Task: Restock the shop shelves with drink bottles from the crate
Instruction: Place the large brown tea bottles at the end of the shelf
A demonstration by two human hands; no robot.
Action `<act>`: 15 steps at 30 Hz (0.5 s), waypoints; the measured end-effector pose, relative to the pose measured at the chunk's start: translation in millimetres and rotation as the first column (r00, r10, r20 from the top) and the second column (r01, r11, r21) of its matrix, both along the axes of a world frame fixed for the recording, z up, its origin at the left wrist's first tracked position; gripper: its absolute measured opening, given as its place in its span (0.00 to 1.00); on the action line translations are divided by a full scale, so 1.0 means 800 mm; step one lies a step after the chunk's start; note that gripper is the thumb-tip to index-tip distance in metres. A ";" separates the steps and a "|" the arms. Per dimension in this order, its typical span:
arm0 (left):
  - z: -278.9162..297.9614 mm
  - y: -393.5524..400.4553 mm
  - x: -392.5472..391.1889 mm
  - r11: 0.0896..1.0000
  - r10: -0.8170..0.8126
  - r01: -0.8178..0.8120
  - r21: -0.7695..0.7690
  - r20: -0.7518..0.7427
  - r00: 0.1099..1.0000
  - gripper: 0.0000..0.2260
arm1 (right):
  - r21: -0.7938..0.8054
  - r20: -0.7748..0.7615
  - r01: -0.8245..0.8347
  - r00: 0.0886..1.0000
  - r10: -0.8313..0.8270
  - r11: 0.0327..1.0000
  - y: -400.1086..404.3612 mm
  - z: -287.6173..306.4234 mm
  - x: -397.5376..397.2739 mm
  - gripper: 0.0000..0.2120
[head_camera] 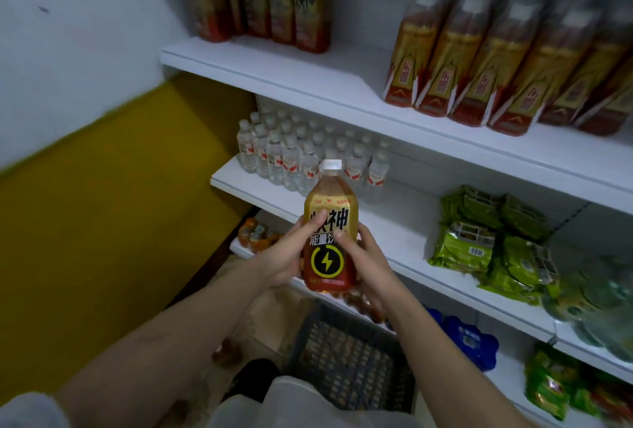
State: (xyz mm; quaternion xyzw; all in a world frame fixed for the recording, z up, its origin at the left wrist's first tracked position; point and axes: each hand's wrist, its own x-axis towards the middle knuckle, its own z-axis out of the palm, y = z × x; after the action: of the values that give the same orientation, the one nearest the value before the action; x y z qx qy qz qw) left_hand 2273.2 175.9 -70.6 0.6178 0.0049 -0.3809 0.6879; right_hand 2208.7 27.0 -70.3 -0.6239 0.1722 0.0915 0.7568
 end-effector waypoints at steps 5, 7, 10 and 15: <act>0.065 0.019 0.074 0.999 -0.028 0.034 -0.033 0.169 0.985 0.41 | -0.058 0.137 0.033 0.990 -0.025 0.998 0.017 0.058 0.075 0.35; 0.092 0.028 0.113 0.999 -0.031 0.040 -0.030 0.235 0.971 0.44 | -0.061 0.201 0.058 0.979 -0.044 0.996 0.027 0.082 0.115 0.33; 0.125 0.037 0.168 0.999 -0.010 0.022 -0.039 0.290 0.957 0.45 | -0.068 0.262 0.099 0.962 -0.078 0.993 0.038 0.110 0.170 0.33; 0.171 0.056 0.270 0.991 0.014 0.031 -0.131 0.330 0.944 0.41 | -0.098 0.338 0.108 0.939 -0.069 0.989 0.059 0.154 0.265 0.30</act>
State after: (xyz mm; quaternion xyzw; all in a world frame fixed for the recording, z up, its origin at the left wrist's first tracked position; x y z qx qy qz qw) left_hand 2489.2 220.8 65.9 0.6252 -0.1385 -0.2745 0.7173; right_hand 2420.9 74.2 52.5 -0.6645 0.0745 -0.0597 0.7411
